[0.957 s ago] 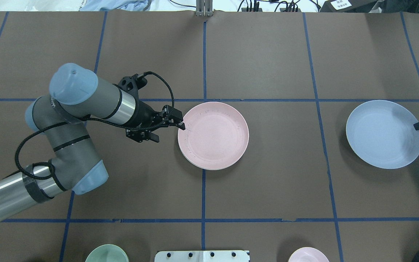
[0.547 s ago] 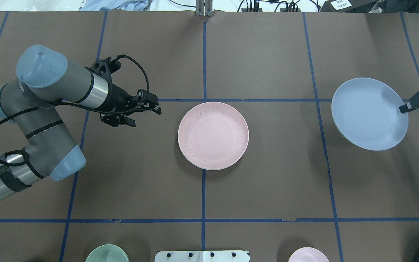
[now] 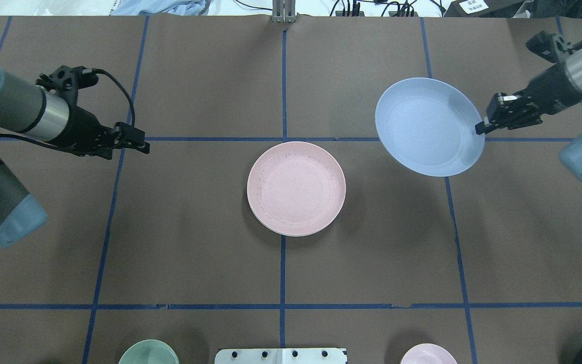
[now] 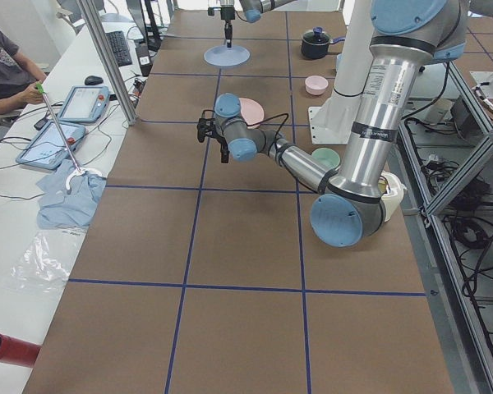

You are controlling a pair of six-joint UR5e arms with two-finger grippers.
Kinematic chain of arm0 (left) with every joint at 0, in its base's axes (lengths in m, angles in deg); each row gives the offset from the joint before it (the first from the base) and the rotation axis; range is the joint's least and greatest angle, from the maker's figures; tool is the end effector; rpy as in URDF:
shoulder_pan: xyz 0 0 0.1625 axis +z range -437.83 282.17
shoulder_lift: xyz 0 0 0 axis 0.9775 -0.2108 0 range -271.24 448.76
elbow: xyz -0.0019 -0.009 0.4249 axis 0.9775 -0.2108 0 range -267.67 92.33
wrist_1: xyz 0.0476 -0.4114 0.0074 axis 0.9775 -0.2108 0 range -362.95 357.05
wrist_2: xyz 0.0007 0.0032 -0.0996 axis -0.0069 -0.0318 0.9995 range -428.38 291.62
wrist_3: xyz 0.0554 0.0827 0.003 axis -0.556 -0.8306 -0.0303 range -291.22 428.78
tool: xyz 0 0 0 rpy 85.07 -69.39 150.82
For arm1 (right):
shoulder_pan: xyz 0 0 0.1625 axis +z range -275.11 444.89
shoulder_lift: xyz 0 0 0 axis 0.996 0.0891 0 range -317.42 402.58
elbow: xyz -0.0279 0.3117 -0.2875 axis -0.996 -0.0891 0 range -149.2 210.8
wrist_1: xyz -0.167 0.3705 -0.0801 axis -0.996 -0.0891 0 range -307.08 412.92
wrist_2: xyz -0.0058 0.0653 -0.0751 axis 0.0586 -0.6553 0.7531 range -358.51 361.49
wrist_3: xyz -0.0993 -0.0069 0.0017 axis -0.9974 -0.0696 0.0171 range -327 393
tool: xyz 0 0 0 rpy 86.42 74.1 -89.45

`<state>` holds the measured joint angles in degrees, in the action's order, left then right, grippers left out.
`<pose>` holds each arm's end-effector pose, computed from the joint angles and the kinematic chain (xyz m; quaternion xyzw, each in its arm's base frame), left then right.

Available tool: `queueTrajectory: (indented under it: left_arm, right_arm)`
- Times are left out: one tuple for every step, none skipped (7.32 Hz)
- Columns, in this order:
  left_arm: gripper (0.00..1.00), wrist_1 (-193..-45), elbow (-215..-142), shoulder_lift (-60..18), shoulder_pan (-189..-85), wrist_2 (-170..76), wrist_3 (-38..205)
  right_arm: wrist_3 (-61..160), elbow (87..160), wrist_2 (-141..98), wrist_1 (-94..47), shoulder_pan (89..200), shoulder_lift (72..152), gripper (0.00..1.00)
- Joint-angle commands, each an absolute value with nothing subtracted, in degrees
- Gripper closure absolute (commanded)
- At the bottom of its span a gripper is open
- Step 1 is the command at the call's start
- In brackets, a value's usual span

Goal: Stack three plates with pink and blue
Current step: 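Carry the light blue plate with the right gripper over the pink plate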

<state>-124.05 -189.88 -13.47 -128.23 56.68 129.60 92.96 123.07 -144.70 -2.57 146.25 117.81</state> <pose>0.3052 -0.4883 0.3796 0.0795 0.5119 -0.0175 0.8552 -0.2377 -0.5408 0.4148 -0.0217 -0.5714 0.0173 0.8202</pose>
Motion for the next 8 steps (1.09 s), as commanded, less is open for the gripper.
queueTrajectory:
  left_arm:
    - [0.00, -123.98, -190.59, -7.50, -133.00, 56.68, 116.55]
    - [0.00, -123.98, -190.51, -6.78, -133.37, 56.60, 113.72]
    - [0.00, -124.06, -190.16, -6.78, -133.38, 56.60, 113.60]
    - [0.00, -124.07, -190.07, -6.69, -133.38, 56.51, 113.51]
    - [0.00, -124.07, -189.98, -6.78, -133.38, 56.51, 113.51]
    - [0.00, -124.07, -189.89, -6.78, -133.38, 56.42, 113.51]
    - [0.00, -123.98, -189.89, -6.69, -133.38, 56.51, 113.51]
    - [0.00, -124.06, -189.80, -6.78, -133.38, 56.51, 113.51]
  right_arm:
    - [106.59, 123.70, -136.01, -2.63, 136.26, 111.60, 1.00]
    - [111.53, 123.96, -133.01, -2.80, 133.17, 109.31, 1.00]
    - [113.75, 123.79, -130.03, -2.89, 129.48, 108.41, 1.00]
    - [114.64, 123.18, -125.65, -3.15, 125.62, 107.01, 1.00]
    - [114.74, 123.00, -122.99, -3.24, 123.49, 106.83, 1.00]
    - [114.74, 122.65, -122.79, -3.33, 122.69, 106.91, 1.00]
    - [114.74, 122.38, -122.70, -3.33, 122.33, 106.82, 1.00]
    - [114.74, 122.38, -122.79, -3.25, 122.33, 106.82, 1.00]
